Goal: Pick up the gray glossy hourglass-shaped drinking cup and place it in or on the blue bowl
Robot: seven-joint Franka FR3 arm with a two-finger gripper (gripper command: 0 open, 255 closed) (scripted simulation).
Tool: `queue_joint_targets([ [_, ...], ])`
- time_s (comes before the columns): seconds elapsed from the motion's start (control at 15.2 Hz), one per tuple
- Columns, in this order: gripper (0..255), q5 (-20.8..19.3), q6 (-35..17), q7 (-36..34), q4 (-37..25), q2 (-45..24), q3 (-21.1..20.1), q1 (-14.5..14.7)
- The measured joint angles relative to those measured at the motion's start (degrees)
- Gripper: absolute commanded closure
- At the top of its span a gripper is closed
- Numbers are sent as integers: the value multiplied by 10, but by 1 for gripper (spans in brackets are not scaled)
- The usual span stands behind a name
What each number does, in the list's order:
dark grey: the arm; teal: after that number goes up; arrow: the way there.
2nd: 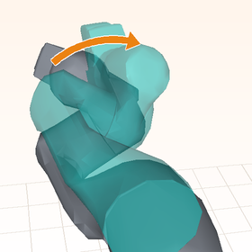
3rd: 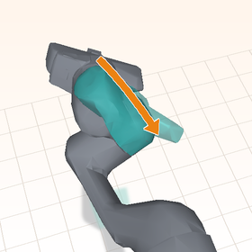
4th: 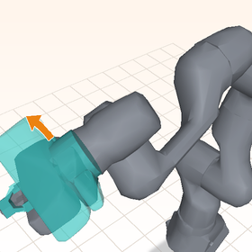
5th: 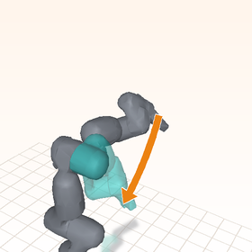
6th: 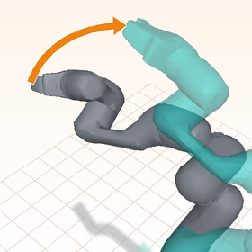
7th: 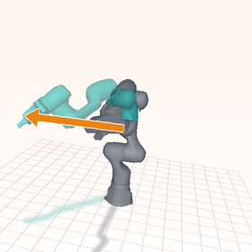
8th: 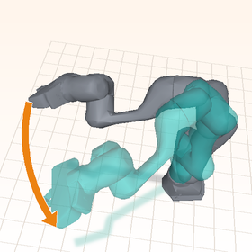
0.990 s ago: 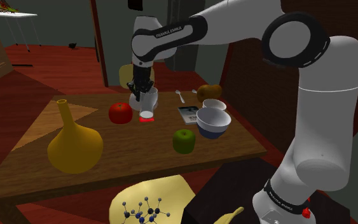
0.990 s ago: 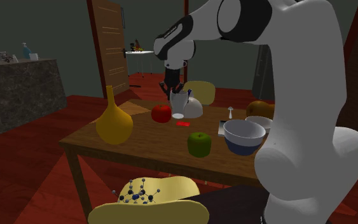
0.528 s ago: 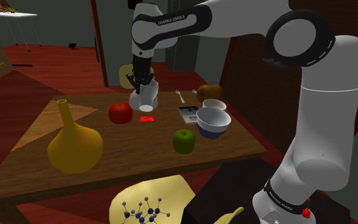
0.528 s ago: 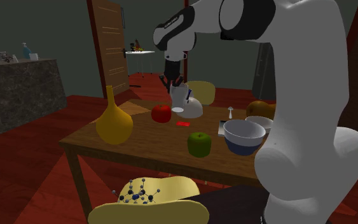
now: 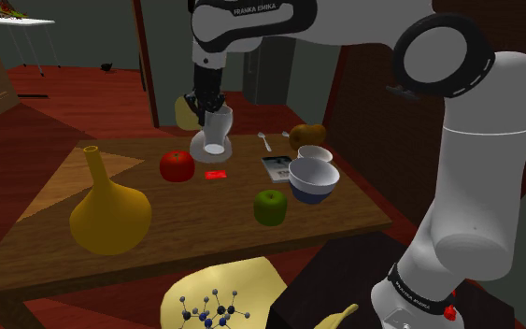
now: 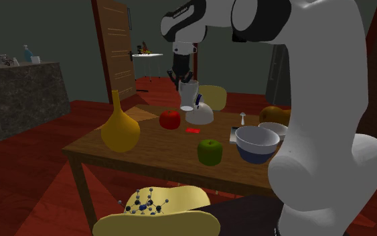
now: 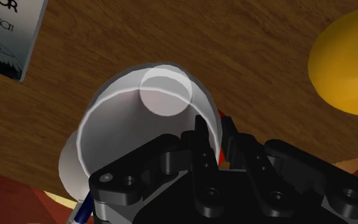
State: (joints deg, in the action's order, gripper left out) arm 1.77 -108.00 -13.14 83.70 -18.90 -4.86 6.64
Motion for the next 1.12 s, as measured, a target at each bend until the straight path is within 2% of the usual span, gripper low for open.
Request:
queue_joint_targets([
  [0.13,255,0,14,0,-13,0,0,0],
  [0.26,255,3,12,9,11,23,2,-7],
  [0.59,255,17,-9,51,141,130,15,-33],
  [1.12,255,27,-11,125,288,270,51,-70],
])
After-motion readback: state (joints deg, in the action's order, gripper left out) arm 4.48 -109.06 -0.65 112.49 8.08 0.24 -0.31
